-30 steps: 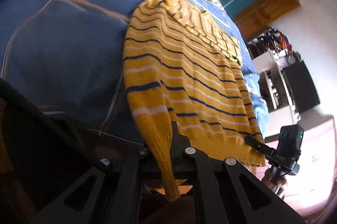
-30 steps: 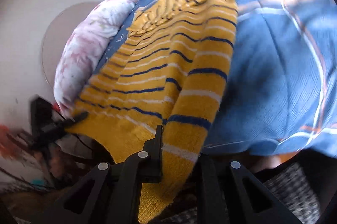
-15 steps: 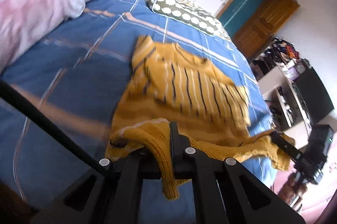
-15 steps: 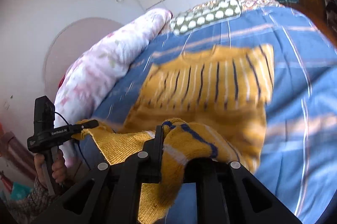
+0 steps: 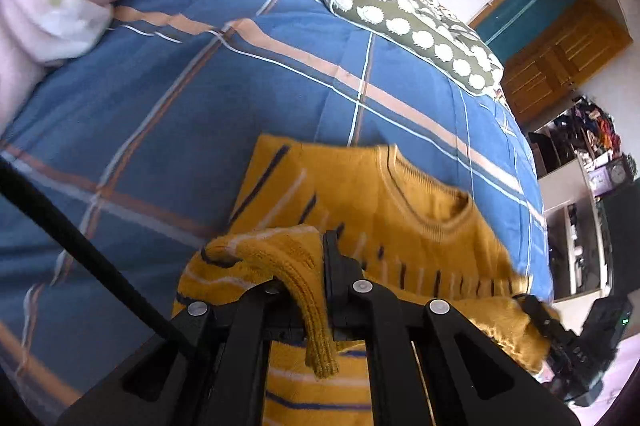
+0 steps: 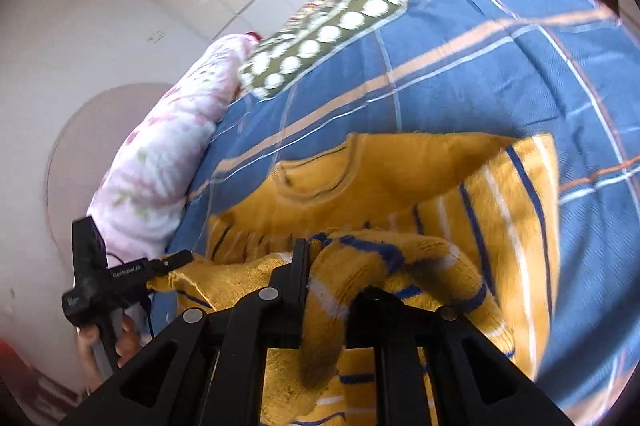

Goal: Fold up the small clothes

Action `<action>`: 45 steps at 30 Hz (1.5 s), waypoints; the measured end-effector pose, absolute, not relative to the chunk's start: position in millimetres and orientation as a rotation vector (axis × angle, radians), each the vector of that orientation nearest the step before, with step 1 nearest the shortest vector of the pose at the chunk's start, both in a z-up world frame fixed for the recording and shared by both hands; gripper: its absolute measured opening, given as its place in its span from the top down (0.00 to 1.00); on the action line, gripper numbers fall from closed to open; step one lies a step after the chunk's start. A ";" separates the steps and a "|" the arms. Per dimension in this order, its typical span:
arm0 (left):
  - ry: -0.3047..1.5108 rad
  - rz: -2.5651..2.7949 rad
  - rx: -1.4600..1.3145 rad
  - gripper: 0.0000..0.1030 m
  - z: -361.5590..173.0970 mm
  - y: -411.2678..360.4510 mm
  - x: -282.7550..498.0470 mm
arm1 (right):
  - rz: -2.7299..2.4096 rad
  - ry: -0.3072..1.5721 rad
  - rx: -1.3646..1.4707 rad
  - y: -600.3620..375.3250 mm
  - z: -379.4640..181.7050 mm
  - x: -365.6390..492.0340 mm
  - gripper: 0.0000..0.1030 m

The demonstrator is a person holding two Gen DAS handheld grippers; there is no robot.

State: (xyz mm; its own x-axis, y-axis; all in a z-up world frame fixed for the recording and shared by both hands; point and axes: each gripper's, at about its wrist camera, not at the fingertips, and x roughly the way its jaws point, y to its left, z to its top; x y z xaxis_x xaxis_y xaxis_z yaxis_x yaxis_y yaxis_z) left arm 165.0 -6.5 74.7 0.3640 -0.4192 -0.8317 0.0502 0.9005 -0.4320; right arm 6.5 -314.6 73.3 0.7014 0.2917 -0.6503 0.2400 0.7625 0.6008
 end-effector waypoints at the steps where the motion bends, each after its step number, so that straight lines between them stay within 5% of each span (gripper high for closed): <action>1: 1.178 -0.318 -0.379 0.94 70.3 -7.7 174.4 | 0.027 0.827 0.750 -323.8 65.0 16.6 0.80; 7: 1.189 -0.375 -0.613 0.66 52.9 10.5 201.0 | 0.018 0.845 0.873 -359.4 35.1 43.8 0.69; 13: 1.177 -0.376 -0.686 0.66 53.9 27.2 205.6 | 0.020 0.845 0.948 -374.0 25.3 59.6 0.68; 16: 1.167 -0.381 -0.697 0.66 62.5 31.3 200.8 | 0.065 0.808 1.095 -385.6 23.6 62.9 0.54; 20: 1.101 -0.364 -0.703 0.64 87.3 44.1 189.4 | 0.042 0.762 1.211 -396.0 27.1 61.5 0.50; 26: 1.034 -0.285 -0.513 0.58 133.5 51.8 157.4 | -0.008 0.755 1.066 -389.9 62.3 39.5 0.48; 30: 0.995 -0.299 -0.388 0.39 146.3 48.6 112.9 | -0.043 0.739 0.935 -393.8 89.7 9.3 0.48; 39: 0.947 -0.242 -0.049 0.39 76.9 44.2 -1.3 | -0.074 0.919 0.502 -348.0 64.3 -97.8 0.48; 41: 0.953 -0.207 0.038 0.39 54.0 40.1 -10.1 | -0.052 0.942 0.474 -340.1 52.2 -107.8 0.72; 42: 0.969 -0.204 0.060 0.39 43.6 38.8 -11.5 | -0.024 0.956 0.491 -338.5 47.1 -109.8 0.94; 45: 1.004 -0.180 0.024 0.39 20.7 46.3 -11.2 | -0.119 0.951 0.482 -352.2 41.8 -117.7 0.96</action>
